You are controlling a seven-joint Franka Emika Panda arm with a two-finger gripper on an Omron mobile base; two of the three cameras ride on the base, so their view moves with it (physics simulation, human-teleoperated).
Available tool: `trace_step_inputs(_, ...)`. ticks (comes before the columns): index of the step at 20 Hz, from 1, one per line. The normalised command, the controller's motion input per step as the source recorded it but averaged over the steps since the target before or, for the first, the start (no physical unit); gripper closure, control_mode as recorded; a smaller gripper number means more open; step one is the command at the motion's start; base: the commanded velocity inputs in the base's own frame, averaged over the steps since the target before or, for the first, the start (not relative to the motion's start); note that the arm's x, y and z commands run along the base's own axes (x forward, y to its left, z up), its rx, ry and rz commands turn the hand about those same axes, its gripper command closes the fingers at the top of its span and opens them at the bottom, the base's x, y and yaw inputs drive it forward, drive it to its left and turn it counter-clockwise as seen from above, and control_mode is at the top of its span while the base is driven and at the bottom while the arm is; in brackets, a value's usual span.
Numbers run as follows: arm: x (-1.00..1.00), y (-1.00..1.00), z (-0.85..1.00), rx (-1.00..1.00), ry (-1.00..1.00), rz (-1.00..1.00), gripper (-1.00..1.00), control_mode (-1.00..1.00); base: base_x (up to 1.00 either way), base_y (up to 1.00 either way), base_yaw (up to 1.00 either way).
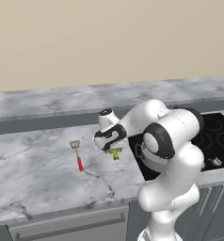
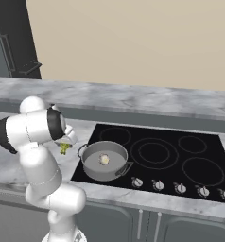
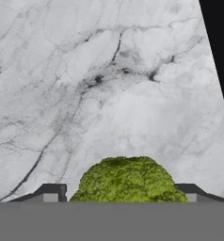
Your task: Put the garlic and broccoli in the pot. Retrieve the spatula and lightly stir the vegetables in the pot.
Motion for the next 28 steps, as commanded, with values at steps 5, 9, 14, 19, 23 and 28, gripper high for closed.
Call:
trace_step_inputs(5,-0.23,-0.1,0.0,0.07,0.0,0.0,1.0,-1.0,0.0,0.0,0.0)
trace_step_inputs(9,-0.3,-0.1,0.69,0.21,0.0,0.0,1.0,-1.0,0.0,0.0,0.0)
trace_step_inputs(14,-0.46,-0.25,0.86,0.15,0.0,0.01,1.0,-1.0,0.0,0.0,0.0)
trace_step_inputs(19,-0.49,-0.5,0.68,0.02,0.0,0.0,1.0,-1.0,0.0,0.0,0.0)
trace_step_inputs(23,-0.4,-0.77,0.41,0.0,0.0,0.0,1.0,-1.0,0.0,0.0,0.0)
trace_step_inputs(28,-0.37,-0.83,0.12,-0.01,0.0,-0.01,1.0,-1.0,0.0,0.0,0.0)
